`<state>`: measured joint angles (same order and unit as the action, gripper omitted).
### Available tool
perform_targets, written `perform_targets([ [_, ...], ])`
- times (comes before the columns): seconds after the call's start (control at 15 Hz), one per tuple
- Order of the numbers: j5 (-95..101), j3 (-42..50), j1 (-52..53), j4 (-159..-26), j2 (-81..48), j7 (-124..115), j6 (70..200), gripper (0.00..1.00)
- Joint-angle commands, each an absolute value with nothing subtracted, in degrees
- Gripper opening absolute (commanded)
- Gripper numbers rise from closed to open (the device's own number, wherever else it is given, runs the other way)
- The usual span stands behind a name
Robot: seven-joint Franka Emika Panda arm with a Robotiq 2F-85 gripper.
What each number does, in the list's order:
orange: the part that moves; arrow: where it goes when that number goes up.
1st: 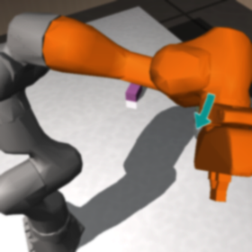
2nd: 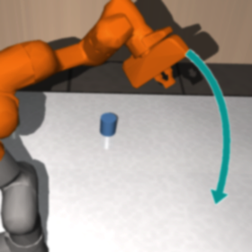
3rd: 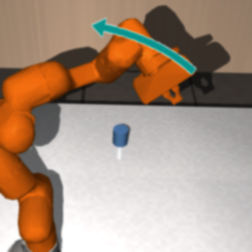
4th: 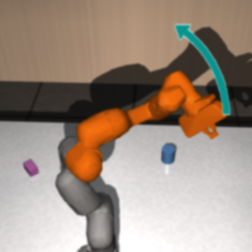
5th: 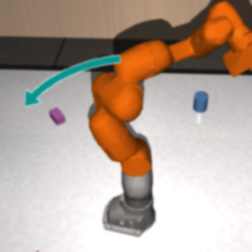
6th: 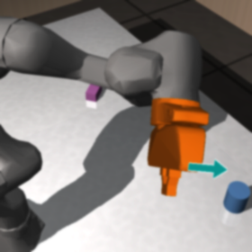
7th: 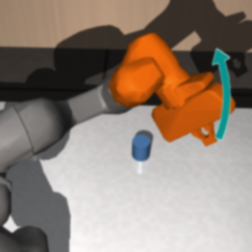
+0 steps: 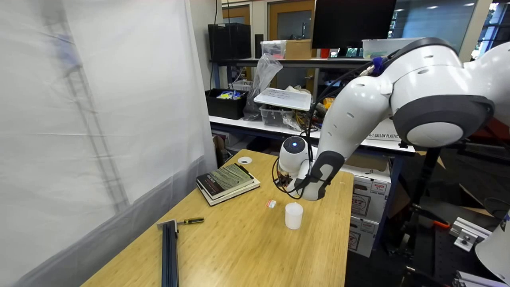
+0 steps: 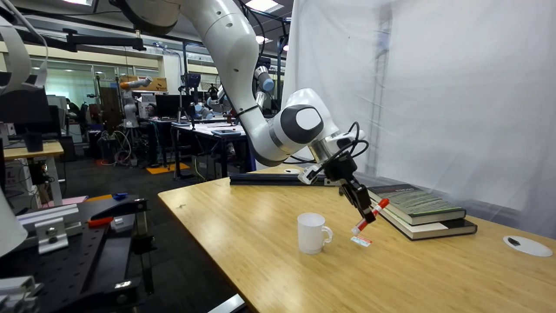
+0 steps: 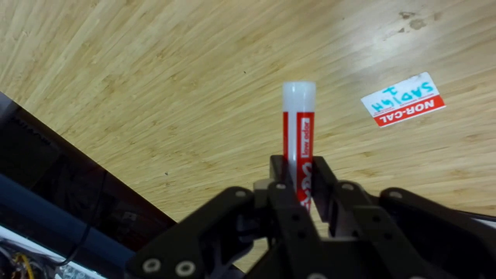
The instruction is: Put the marker into the mug.
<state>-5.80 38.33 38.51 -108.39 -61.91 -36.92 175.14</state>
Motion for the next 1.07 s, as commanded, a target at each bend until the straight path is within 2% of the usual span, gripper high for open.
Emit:
perform_targets([
  [0.0,-8.2,42.1,43.7,-111.7,-61.9,-38.3,176.3,0.05],
  [1.0,-13.1,47.4,54.0,-117.9,-61.4,-38.0,178.8,0.05],
])
